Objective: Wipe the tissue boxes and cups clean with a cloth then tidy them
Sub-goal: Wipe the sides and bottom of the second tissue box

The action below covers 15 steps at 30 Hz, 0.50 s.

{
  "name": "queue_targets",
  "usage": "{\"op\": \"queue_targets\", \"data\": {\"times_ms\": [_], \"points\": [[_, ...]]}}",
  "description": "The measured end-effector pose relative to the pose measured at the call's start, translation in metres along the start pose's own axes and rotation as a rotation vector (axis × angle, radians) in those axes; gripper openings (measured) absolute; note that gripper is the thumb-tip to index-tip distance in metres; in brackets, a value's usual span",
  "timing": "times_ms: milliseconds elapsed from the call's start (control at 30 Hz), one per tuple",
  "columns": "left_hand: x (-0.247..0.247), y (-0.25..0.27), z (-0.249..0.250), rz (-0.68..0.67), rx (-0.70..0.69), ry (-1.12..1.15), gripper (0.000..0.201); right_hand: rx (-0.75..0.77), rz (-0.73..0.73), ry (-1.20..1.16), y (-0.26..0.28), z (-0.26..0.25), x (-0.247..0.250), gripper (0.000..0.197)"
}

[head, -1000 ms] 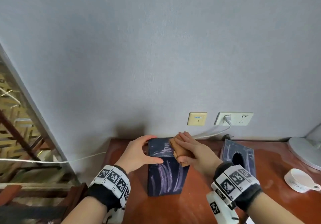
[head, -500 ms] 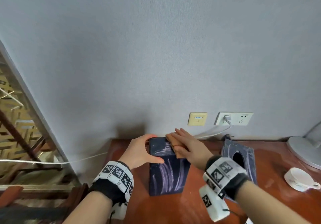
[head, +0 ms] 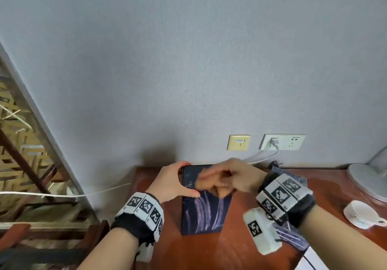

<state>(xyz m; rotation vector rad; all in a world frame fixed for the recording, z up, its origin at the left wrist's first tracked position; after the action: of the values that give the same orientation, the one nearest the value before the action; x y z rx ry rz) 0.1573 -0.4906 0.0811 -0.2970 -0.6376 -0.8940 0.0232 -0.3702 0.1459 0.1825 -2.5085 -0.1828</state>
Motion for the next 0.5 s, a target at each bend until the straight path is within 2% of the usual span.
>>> {"op": "queue_targets", "data": {"times_ms": [67, 100, 133, 200, 267, 333, 500], "points": [[-0.001, 0.000, 0.000, -0.009, 0.009, 0.002, 0.076, -0.026, 0.243, 0.048, -0.010, 0.005, 0.010, 0.038], [-0.001, 0.000, -0.001, -0.009, 0.012, 0.006, 0.076, -0.045, 0.260, 0.171, -0.016, 0.007, 0.003, 0.039], [-0.001, -0.001, -0.001, -0.001, 0.009, 0.005, 0.076, -0.031, 0.230, 0.323, -0.024, 0.007, -0.012, 0.041], [0.001, -0.001, -0.001, 0.012, 0.003, 0.009, 0.077, 0.109, 0.161, 0.512, -0.036, 0.005, -0.043, 0.044], [0.000, -0.002, -0.002, -0.008, -0.007, 0.025, 0.094, 0.212, 0.118, 0.498, -0.038, -0.002, -0.056, 0.047], [0.000, 0.000, 0.001, -0.029, -0.016, 0.036, 0.109, 0.244, 0.106, 0.416, -0.034, -0.004, -0.050, 0.045], [-0.003, 0.007, 0.003, -0.069, -0.053, 0.028, 0.115, 0.197, -0.029, 0.371, -0.023, -0.002, -0.038, 0.046]]}}
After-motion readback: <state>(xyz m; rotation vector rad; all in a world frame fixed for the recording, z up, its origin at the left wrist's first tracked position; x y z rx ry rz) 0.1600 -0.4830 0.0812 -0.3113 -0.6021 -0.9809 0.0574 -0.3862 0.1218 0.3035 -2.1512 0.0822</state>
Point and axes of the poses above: each hand's wrist, its own y-axis away from the middle knuckle, its own x-axis out of the back of the hand, z = x × y, the point moved 4 cm from there along -y, towards the middle knuckle, and after that the axes turned 5 degrees about -z, right-handed, at the moved point
